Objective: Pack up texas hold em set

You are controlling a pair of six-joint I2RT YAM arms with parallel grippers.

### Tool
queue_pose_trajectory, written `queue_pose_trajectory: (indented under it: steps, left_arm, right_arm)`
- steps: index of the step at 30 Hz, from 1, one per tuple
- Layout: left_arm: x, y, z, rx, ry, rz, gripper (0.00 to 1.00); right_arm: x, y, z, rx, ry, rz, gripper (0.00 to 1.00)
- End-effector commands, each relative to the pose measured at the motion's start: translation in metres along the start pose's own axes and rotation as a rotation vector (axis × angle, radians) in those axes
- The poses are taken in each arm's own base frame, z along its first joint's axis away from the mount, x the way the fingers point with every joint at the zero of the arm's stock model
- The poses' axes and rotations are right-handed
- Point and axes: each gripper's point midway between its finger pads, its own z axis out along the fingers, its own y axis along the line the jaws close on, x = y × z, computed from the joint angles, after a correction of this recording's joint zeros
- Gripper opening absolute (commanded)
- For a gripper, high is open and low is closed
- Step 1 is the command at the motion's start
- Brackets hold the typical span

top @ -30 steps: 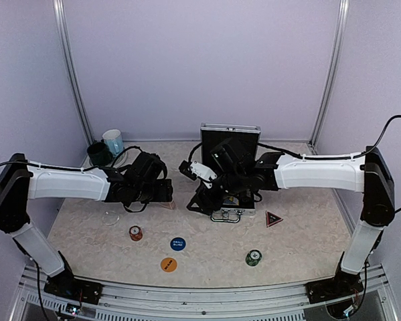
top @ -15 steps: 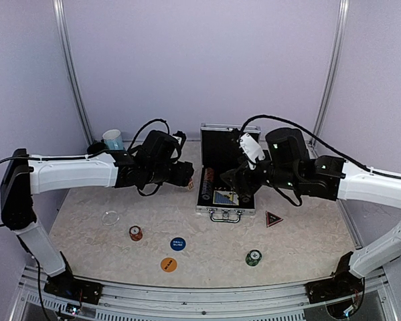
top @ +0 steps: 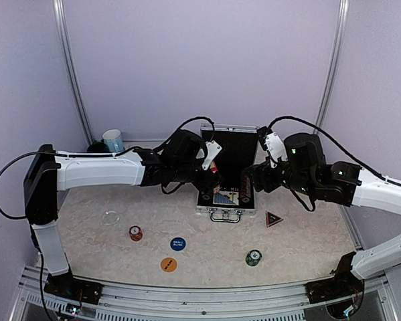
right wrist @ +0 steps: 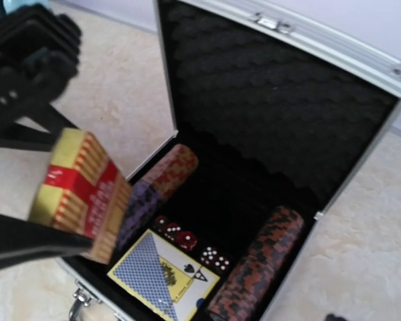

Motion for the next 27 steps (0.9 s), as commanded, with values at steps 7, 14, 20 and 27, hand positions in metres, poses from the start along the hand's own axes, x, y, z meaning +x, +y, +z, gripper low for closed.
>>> queue_pose_trajectory:
  steps: [7,14,20,27]
  left_arm:
    - [-0.037,-0.014,0.038,0.048,-0.113,0.242,0.71]
    - [-0.029,-0.003,0.065,-0.019,-0.094,0.325,0.71]
    - [-0.025,0.005,0.079,-0.041,-0.099,0.348,0.72]
    - [-0.032,0.020,0.086,-0.103,-0.127,0.373,0.72]
  right_arm:
    - [0.011,-0.021,-0.013,0.071,0.017,0.061,0.78]
    - [0.012,-0.022,-0.017,0.066,0.014,0.075,0.78]
    - [0.015,-0.021,-0.016,0.059,0.023,0.084,0.78]
    - [0.017,-0.018,-0.012,0.051,0.028,0.085,0.78]
